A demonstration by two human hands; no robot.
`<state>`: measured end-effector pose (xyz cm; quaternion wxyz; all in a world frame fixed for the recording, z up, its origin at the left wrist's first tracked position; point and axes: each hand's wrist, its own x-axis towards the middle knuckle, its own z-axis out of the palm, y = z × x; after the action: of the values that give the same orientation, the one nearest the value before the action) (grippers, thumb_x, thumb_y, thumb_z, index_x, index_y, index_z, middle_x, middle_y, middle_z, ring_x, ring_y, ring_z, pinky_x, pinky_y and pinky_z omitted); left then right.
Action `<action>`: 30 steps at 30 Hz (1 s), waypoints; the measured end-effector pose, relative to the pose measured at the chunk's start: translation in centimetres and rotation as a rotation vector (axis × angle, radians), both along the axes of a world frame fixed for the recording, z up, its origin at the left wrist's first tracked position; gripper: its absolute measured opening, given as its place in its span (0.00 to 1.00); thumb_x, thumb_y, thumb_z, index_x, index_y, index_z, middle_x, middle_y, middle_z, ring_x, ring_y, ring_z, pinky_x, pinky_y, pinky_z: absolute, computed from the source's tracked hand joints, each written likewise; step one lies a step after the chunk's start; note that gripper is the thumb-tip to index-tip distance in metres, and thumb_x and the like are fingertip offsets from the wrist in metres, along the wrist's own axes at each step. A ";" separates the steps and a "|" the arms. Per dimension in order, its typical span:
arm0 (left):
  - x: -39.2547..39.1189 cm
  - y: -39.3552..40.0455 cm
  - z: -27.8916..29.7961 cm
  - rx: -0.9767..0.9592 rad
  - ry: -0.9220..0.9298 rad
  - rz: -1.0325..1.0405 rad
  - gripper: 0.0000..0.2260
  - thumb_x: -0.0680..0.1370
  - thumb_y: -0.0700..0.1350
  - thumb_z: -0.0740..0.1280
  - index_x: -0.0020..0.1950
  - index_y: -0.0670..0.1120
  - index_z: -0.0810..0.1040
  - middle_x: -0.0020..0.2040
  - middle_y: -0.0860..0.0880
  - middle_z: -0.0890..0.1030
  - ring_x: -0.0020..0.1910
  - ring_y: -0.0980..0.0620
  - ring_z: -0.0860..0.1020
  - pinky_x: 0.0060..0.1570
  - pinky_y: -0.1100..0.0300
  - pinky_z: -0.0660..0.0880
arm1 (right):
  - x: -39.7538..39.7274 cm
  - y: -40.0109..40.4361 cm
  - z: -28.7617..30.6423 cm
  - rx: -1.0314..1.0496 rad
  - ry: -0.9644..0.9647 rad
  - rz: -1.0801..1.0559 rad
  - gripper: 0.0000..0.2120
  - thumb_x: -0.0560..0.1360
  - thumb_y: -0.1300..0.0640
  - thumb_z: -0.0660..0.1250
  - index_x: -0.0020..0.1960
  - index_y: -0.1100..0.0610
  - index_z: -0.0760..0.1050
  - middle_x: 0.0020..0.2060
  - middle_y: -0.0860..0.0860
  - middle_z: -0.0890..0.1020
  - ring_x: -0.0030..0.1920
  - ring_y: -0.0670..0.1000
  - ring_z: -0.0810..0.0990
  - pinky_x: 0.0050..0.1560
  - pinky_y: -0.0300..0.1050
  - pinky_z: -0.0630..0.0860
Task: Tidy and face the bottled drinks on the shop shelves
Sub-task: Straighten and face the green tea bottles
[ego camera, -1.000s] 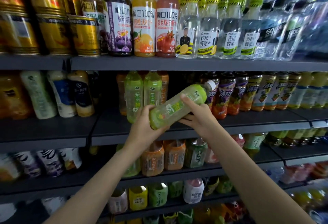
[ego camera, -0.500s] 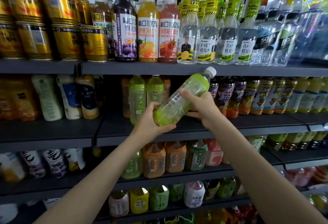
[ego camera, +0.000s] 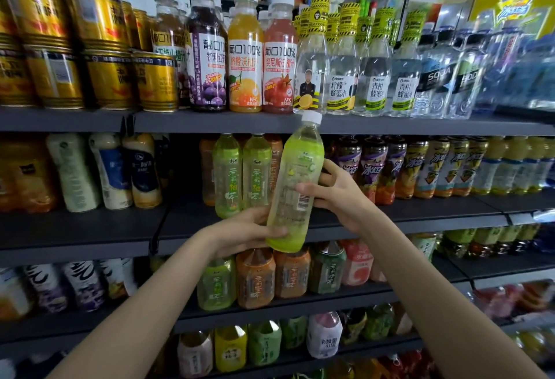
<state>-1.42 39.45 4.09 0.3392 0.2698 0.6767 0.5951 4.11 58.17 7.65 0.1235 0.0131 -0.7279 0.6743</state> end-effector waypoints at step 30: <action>-6.9 -0.8 -3.2 -0.361 0.771 0.889 0.25 0.76 0.45 0.68 0.68 0.41 0.63 0.64 0.44 0.68 0.62 0.46 0.70 0.50 0.62 0.66 | -8.7 2.6 -5.1 0.545 -0.060 -0.556 0.27 0.67 0.60 0.76 0.60 0.64 0.66 0.58 0.60 0.74 0.59 0.59 0.74 0.55 0.52 0.74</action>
<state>-8.36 38.61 0.84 -0.1699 0.0959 0.8886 0.4151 -4.58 60.73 2.58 0.2723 -0.1721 -0.8594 0.3971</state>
